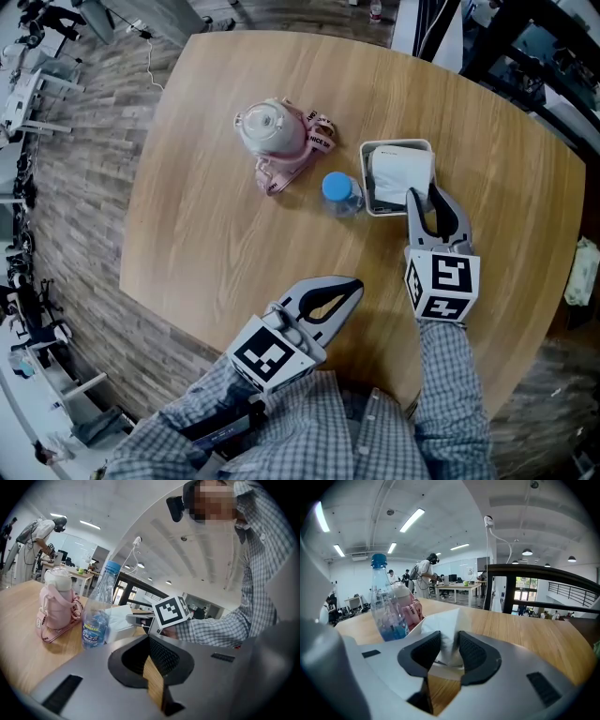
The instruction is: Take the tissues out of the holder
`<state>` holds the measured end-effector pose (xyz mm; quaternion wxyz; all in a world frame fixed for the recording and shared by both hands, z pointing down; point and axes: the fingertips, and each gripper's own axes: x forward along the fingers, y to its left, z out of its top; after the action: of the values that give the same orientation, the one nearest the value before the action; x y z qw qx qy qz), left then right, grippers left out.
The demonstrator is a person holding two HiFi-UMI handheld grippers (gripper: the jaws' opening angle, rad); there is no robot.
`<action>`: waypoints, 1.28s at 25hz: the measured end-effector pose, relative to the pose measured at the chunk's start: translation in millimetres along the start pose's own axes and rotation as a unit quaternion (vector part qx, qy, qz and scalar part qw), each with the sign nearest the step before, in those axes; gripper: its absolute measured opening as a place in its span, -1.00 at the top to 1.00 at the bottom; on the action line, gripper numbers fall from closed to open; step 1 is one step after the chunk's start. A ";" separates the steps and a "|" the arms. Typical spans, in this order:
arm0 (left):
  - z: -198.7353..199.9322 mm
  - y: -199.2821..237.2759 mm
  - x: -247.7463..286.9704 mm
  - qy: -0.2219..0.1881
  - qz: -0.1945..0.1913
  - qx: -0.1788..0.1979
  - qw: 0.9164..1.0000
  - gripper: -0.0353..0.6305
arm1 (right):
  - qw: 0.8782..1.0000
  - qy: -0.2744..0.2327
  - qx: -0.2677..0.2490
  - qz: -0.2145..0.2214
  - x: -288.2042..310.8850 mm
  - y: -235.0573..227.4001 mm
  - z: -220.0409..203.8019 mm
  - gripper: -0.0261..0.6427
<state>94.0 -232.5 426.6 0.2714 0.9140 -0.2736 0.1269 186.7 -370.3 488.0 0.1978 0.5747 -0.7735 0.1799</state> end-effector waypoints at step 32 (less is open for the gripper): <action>8.8 -13.0 -9.2 -0.015 -0.005 0.031 0.999 0.88 | 0.998 -0.048 0.030 -0.017 -32.7 -18.3 32.4 0.59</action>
<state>94.6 -224.4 410.3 0.2391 0.9252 -0.2693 0.1199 209.6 -365.0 444.4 0.1463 0.6016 -0.7664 0.1713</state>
